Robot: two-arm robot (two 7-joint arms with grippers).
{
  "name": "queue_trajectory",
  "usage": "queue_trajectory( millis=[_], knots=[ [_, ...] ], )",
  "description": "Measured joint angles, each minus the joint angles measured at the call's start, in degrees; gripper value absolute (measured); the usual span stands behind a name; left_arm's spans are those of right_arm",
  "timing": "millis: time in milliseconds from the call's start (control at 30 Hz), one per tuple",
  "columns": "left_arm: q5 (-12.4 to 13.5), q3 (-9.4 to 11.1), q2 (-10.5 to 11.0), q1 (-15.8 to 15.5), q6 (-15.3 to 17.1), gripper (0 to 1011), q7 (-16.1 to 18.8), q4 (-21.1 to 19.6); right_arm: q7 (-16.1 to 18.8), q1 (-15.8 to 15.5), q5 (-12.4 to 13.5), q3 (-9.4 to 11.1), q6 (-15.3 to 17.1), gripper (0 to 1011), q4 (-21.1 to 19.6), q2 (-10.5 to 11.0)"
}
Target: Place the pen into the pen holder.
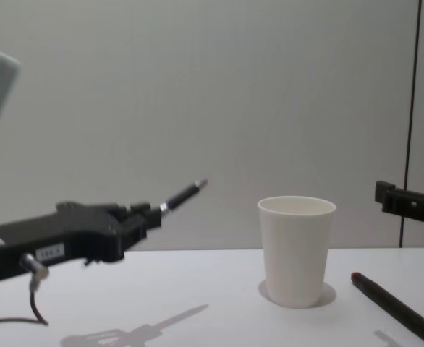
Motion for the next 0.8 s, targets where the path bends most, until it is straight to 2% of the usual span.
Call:
queue_trajectory(
  millis=[133,433,633,800],
  knots=[
    [-2.16,-0.42,0.87,1.55,-3.8,130,0.57,-1.73,0.0,0.0,0.0,0.0,0.0,1002,0.0,0.0],
    [-5.1,-0.64,1.35,3.09,-9.06,130,-0.51,-3.76,0.0,0.0,0.0,0.0,0.0,1002,0.0,0.0],
    [-5.97,-0.39,0.97,3.16,-10.39,130,-2.87,-4.21,0.0,0.0,0.0,0.0,-0.01,1002,0.0,0.0],
    [-6.17,0.14,0.21,2.64,-10.76,129,-6.13,-4.25,0.0,0.0,0.0,0.0,0.0,1002,0.0,0.0]
  ],
)
